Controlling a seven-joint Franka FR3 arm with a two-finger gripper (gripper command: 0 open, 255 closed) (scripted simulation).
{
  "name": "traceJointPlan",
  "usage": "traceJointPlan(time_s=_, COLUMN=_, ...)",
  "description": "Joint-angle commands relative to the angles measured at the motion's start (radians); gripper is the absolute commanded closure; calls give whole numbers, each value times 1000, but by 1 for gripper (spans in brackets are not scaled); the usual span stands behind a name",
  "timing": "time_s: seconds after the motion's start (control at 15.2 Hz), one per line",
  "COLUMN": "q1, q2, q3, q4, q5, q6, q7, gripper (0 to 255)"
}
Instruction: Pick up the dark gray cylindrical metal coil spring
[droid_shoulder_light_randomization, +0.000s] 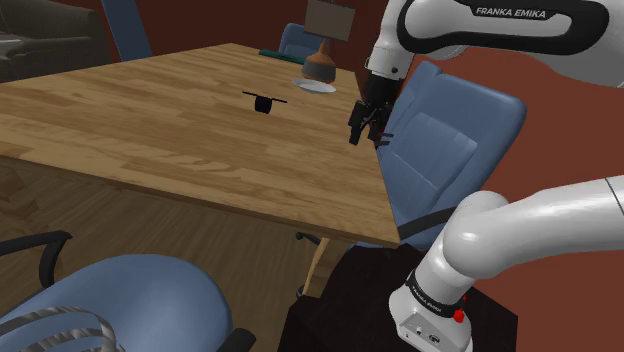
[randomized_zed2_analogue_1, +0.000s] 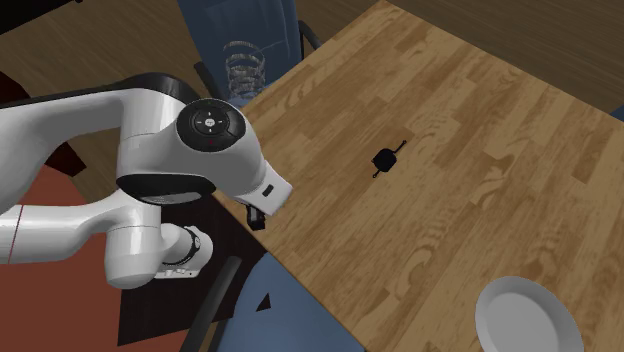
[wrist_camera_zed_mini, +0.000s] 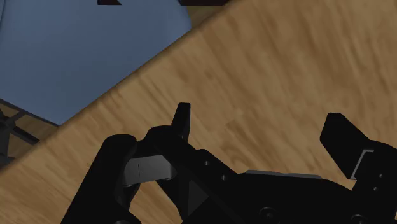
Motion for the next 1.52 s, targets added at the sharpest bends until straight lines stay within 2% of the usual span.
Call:
traceJointPlan(time_s=0.0, q1=0, q2=0, q3=0, q4=0, q5=0, q6=0, q7=0, gripper=0)
traceJointPlan(time_s=0.73, q1=18, q2=367, q3=54, q4=245, q5=-6, q6=232, q7=63, gripper=0)
traceJointPlan(time_s=1.45, q1=27, q2=731, q3=91, q4=627, q5=-65, q6=320, q7=139, gripper=0)
